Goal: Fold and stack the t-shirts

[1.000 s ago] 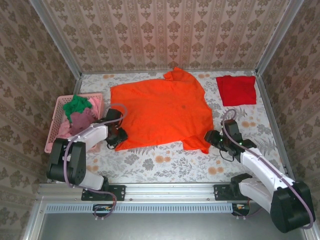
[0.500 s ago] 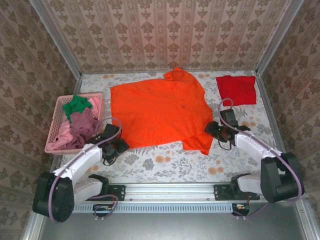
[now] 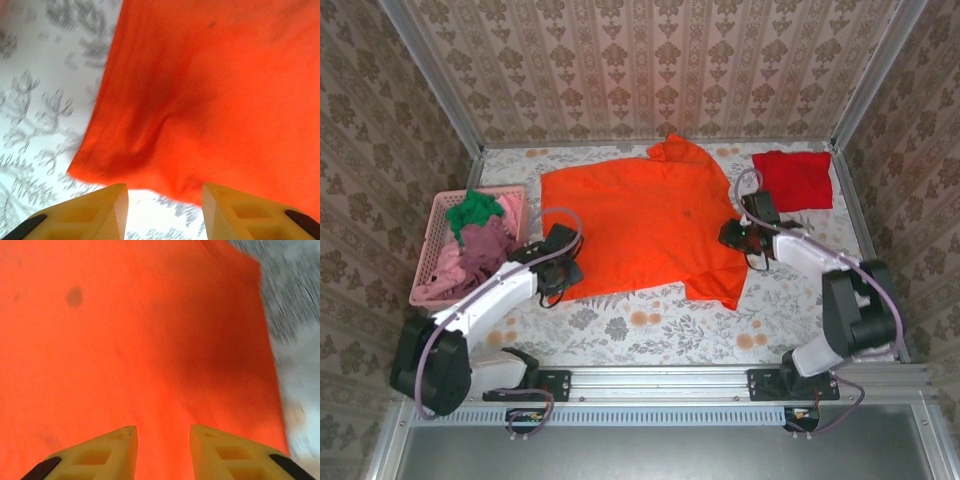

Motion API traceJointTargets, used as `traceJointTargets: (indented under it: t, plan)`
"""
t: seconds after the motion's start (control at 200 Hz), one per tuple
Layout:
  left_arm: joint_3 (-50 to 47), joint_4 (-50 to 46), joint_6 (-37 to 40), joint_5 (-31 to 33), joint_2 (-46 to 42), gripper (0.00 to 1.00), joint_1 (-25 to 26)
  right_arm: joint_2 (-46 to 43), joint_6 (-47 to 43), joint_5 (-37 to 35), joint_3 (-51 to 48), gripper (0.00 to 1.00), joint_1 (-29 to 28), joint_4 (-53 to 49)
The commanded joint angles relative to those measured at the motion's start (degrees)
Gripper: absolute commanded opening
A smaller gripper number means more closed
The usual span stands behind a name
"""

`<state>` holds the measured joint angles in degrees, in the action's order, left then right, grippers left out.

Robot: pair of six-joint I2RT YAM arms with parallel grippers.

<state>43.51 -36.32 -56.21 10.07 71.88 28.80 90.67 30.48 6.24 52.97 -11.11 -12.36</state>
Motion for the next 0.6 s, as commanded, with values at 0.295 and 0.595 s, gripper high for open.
traceJointTargets:
  t: [0.295,0.595]
  plan:
    - [6.2,11.6,4.3,-5.5,18.5,0.43,-1.8,23.5,3.8,2.2,17.6,0.27,2.0,0.6]
    - [0.9,11.3,4.9,-9.1,16.8,0.44,-2.3,10.4,6.7,1.2,1.6,0.27,5.0,0.4]
